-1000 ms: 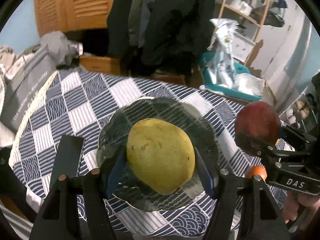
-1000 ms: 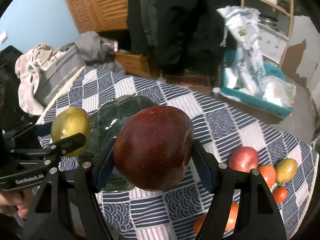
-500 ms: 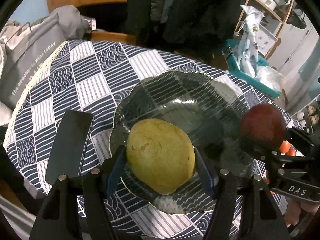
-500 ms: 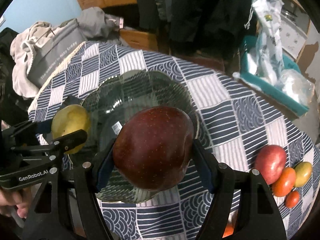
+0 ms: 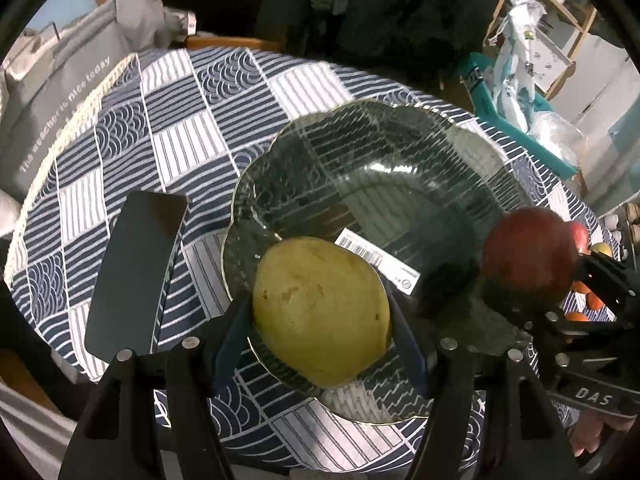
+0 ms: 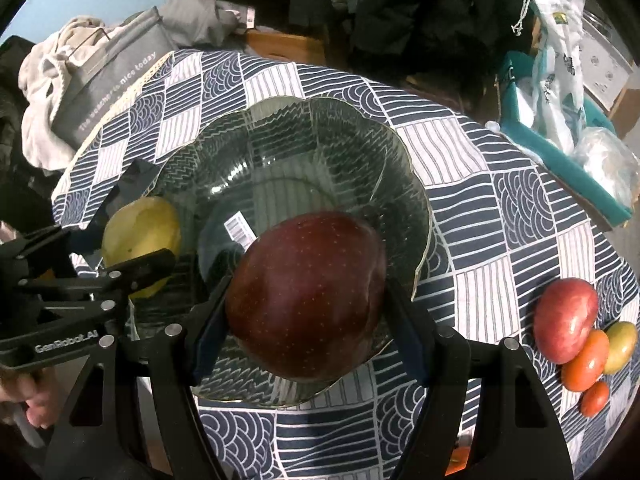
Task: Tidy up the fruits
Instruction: 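Open left gripper to drop the mango into the bowl while right gripper releases the apple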
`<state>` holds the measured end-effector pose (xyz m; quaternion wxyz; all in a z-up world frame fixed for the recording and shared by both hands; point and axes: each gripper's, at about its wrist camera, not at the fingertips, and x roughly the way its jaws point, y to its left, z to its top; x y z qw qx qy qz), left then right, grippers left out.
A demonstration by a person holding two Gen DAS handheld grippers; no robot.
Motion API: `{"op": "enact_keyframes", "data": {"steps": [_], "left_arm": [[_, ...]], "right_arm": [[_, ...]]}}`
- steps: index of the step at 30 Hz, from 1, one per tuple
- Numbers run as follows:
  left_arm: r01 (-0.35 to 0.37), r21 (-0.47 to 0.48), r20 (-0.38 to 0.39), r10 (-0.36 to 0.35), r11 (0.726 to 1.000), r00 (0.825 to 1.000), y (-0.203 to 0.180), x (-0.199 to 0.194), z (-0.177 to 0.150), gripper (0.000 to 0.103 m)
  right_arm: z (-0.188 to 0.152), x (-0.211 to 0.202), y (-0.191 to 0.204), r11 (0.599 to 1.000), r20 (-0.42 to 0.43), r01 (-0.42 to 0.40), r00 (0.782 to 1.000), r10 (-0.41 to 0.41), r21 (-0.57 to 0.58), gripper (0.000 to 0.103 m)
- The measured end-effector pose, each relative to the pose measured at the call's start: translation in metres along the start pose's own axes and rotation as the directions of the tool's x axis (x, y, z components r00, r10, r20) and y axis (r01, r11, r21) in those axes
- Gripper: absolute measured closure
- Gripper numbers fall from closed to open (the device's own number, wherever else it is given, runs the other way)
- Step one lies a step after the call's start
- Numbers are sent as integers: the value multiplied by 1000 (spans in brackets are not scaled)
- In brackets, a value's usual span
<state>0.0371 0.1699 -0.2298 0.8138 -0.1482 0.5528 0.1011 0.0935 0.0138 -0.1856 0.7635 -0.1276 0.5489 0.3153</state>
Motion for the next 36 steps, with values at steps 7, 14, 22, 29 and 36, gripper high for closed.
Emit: {"op": "enact_keyframes", "data": {"steps": [7, 14, 22, 29, 36], "left_arm": [[-9, 26, 16, 9, 1000, 1000, -2, 0, 1, 34], [-46, 70, 60, 42, 996, 997, -10, -12, 3, 26], [-28, 35, 51, 26, 999, 998, -4, -16, 2, 26], [7, 23, 73, -9, 1000, 997, -11, -34, 5, 26], [77, 24, 128, -79, 997, 989, -30, -62, 8, 26]], "right_arm": [[-1, 4, 0, 1000, -14, -16, 1000, 16, 8, 30], [-5, 1, -4, 996, 4, -78, 997, 78, 36, 26], [-8, -5, -1, 994, 16, -108, 994, 108, 32, 25], [-12, -32, 0, 997, 106, -75, 992, 72, 26, 23], [-21, -68, -11, 999, 182, 18, 983, -24, 38, 23]]}}
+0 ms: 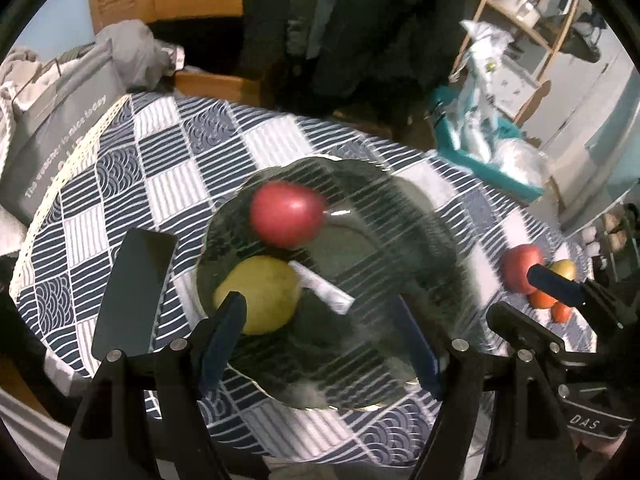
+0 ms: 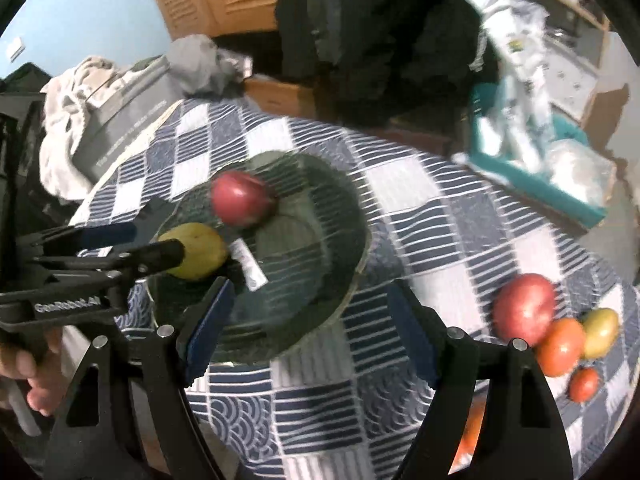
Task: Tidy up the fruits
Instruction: 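Open left gripper to drop the mango into the bowl while right gripper releases the apple, then withdraw left gripper from the bowl while right gripper moves toward the large orange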
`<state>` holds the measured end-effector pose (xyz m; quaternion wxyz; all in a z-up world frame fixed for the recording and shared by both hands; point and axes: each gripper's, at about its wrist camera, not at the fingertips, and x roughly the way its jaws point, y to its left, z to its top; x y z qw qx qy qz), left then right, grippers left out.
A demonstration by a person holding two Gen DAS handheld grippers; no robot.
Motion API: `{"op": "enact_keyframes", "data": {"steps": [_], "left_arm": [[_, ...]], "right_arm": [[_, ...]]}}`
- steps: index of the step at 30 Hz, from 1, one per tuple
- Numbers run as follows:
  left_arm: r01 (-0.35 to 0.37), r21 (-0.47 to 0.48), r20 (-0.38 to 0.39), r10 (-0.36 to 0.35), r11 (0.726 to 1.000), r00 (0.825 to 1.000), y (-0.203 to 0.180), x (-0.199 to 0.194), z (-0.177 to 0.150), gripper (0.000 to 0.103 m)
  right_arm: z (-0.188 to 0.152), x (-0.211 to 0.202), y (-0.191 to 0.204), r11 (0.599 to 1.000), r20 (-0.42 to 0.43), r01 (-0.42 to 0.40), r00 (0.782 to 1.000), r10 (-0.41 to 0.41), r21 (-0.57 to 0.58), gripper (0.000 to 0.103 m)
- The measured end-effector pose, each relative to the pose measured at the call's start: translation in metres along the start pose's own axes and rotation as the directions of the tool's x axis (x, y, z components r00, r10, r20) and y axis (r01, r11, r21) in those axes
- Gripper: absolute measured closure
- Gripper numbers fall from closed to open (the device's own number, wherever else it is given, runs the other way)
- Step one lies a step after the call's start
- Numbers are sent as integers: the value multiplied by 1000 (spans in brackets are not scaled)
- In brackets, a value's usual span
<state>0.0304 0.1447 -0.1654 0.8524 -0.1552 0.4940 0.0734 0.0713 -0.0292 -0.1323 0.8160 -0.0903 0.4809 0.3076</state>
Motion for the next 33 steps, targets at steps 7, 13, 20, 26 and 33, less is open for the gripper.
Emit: {"op": "enact_keyframes", "data": {"steps": [7, 13, 20, 26, 33], "left_arm": [[35, 82, 81, -42, 996, 996, -34, -30, 4, 26], [63, 145, 122, -81, 987, 989, -58, -49, 2, 26], [122, 178, 145, -149, 976, 978, -84, -72, 2, 25], [138, 217, 171, -177, 966, 969, -108, -88, -1, 23], [134, 279, 198, -194, 951, 961, -135, -101, -6, 17]], "right_arm": [[1, -51, -25, 996, 96, 40, 994, -47, 77, 23], [-1, -92, -42, 989, 160, 75, 982, -96, 129, 23], [-10, -128, -63, 982, 216, 61, 971, -99, 178, 23], [-24, -153, -80, 975, 249, 97, 957, -146, 199, 23], [-44, -183, -96, 965, 294, 126, 936, -192, 229, 23]]}}
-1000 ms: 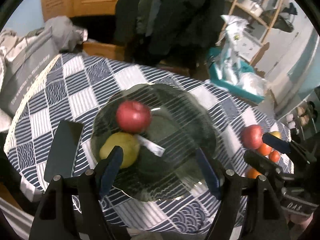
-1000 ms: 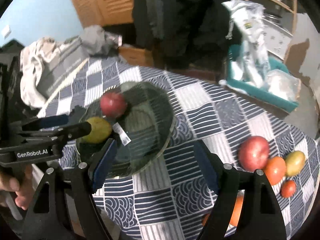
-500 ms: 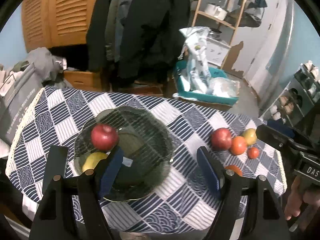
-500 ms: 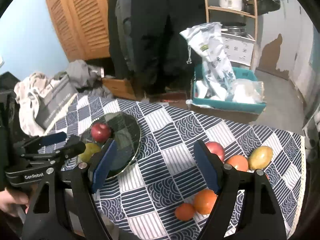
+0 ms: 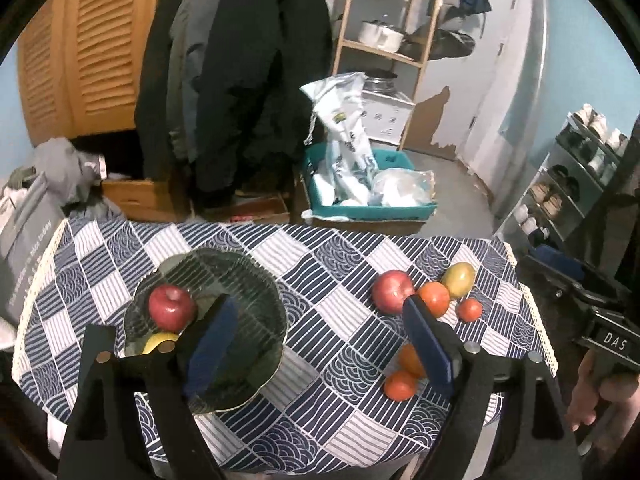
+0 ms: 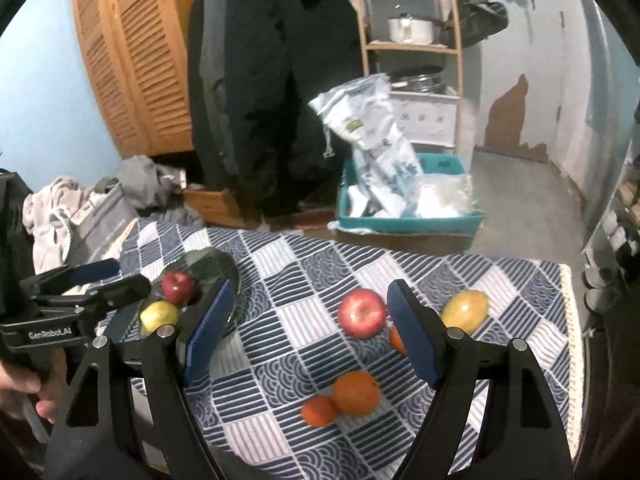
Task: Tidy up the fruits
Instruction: 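Withdraw left gripper from the bowl while right gripper moves toward the large orange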
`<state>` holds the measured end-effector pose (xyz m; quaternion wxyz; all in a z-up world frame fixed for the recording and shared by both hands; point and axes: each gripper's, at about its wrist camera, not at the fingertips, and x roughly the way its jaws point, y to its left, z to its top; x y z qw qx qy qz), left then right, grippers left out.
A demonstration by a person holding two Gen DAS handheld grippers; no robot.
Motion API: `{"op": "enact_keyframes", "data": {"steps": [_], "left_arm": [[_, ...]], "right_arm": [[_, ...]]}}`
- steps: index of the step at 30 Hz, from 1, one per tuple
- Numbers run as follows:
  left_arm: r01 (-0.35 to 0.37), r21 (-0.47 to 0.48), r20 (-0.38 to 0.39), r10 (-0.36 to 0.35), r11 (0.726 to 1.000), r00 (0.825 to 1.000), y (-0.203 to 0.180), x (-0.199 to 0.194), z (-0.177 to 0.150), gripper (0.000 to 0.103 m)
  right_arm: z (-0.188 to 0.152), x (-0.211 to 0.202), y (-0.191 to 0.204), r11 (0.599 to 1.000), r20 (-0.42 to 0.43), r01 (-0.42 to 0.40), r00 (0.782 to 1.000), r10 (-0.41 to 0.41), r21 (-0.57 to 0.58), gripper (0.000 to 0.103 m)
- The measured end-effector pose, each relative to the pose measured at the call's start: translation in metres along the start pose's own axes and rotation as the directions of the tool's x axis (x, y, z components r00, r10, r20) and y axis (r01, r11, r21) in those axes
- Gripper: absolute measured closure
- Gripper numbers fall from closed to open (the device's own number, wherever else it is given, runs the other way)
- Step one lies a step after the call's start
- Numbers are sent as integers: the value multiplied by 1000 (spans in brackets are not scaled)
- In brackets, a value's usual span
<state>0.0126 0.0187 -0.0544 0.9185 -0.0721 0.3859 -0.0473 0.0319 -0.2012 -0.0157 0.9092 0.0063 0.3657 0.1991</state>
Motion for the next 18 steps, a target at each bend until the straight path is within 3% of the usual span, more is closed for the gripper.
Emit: {"op": "enact_keyframes", "data": {"steps": [7, 18], "left_arm": [[-8, 82, 10, 7, 997, 1000, -26, 2, -3, 16], [-11, 125, -83, 22, 992, 996, -46, 41, -18, 16]], "right_arm": [[-4, -15, -22, 998, 23, 62, 998, -63, 5, 22], [-29, 10, -50, 996, -91, 71, 994, -66, 58, 22]]}}
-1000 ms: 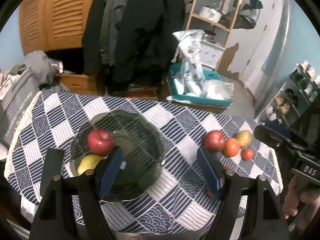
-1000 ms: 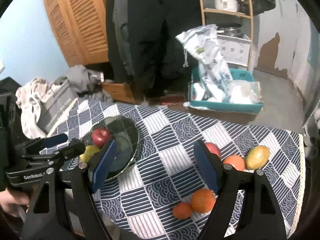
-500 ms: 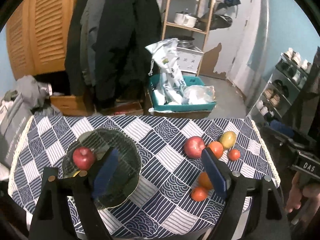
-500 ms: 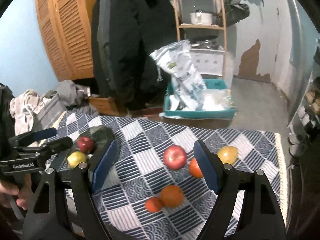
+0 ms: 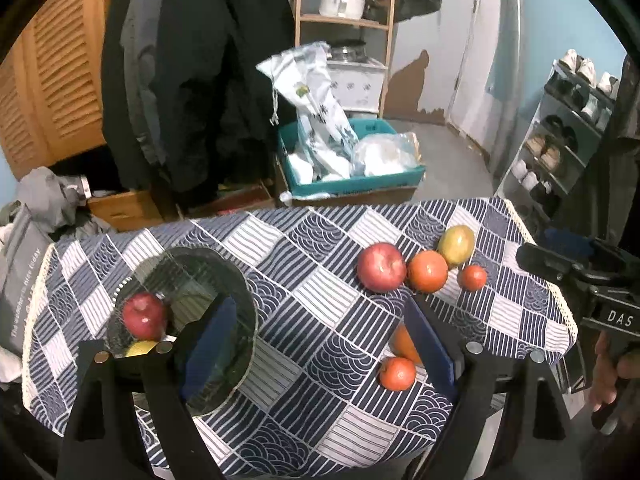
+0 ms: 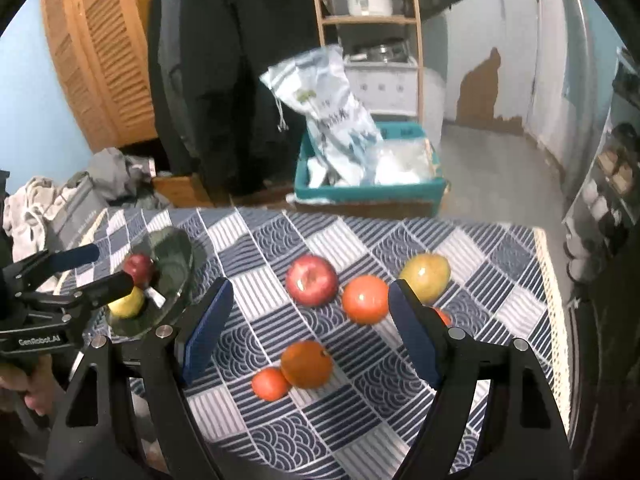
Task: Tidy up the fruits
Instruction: 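Withdraw left gripper from the bowl while right gripper moves toward the large orange, then close right gripper on the large orange while left gripper reaches a small red-orange fruit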
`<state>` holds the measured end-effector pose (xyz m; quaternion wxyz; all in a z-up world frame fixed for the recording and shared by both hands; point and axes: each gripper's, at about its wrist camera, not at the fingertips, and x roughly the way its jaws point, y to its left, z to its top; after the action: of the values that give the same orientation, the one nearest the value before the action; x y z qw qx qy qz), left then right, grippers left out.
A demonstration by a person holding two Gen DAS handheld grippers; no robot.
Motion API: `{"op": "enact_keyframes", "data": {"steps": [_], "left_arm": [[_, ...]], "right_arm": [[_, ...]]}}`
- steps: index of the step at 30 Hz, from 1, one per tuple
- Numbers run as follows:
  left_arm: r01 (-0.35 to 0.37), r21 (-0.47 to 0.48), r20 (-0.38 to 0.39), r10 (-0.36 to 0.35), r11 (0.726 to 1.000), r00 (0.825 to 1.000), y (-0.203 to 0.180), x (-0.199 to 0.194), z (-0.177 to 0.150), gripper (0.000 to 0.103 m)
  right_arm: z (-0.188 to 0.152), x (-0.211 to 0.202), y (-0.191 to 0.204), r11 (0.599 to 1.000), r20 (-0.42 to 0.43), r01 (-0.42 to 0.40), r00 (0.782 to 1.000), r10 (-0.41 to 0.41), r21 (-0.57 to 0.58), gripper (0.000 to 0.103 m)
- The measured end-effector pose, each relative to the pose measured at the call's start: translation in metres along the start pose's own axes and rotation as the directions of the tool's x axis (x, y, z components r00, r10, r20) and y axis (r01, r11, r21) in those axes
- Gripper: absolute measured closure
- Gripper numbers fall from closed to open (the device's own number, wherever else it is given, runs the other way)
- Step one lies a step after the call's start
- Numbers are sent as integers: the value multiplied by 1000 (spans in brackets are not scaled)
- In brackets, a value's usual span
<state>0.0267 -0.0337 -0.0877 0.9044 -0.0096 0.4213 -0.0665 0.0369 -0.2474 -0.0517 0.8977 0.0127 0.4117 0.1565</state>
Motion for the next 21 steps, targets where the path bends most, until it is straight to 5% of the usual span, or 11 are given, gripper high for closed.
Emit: {"op": "enact_keyframes", "data": {"steps": [10, 21], "left_arm": [[-27, 15, -98, 28, 1000, 995, -4, 42, -18, 16], [-50, 44, -188, 58, 998, 980, -4, 84, -37, 16]], "right_arm": [[-29, 49, 1, 999, -161, -34, 986, 36, 12, 22], [-62, 112, 4, 1000, -349, -18, 937, 15, -4, 23]]}}
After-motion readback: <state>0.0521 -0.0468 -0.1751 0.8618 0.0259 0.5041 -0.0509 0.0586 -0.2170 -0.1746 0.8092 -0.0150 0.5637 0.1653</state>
